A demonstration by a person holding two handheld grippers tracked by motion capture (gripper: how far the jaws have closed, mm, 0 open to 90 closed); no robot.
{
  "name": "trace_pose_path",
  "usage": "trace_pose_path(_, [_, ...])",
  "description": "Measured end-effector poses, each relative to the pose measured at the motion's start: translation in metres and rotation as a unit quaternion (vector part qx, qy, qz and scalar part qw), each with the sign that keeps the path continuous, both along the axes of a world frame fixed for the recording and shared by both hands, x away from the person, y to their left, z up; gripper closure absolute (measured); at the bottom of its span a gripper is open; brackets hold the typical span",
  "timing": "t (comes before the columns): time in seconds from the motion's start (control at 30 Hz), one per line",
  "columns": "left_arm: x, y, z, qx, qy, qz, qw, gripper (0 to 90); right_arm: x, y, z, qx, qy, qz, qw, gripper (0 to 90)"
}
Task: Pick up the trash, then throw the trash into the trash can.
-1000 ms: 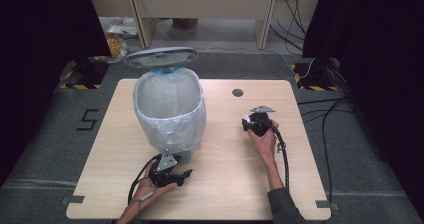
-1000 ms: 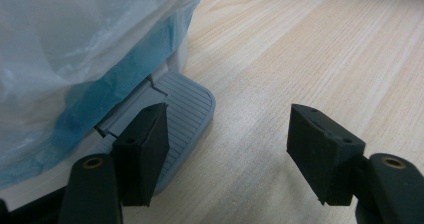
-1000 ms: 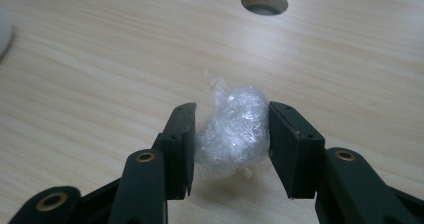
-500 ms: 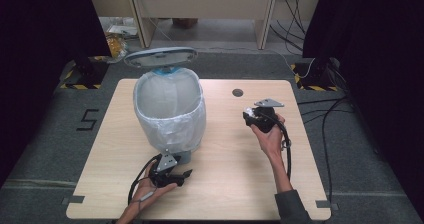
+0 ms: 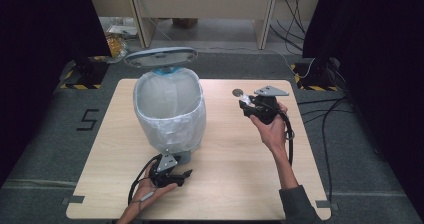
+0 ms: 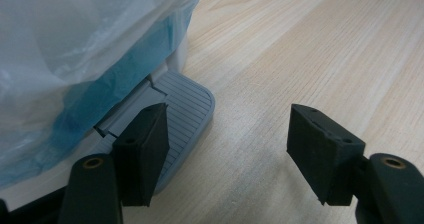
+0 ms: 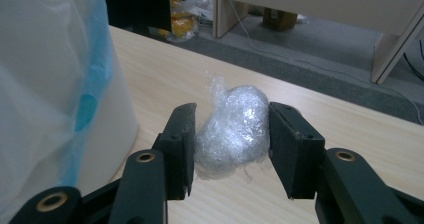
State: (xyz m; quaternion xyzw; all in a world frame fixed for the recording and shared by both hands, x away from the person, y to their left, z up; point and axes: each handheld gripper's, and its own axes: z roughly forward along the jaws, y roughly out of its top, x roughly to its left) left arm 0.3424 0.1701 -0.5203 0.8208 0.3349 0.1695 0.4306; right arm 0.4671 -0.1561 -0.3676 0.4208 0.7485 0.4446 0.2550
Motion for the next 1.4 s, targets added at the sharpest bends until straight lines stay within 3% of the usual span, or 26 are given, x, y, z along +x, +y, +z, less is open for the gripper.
trace_pose_path(0.57, [-0.001,-0.001,0.000,0.000,-0.001,0.001,1.0000,32.5,-0.012,0.029,0.044,0.007,-0.032,0.044,0.9985,55.5])
trace_pose_path(1.4, [-0.002,-0.001,0.000,0.006,-0.001,-0.003,1.0000,33.1,-0.026,0.078,0.084,0.010,-0.059,0.106,0.9925,55.5])
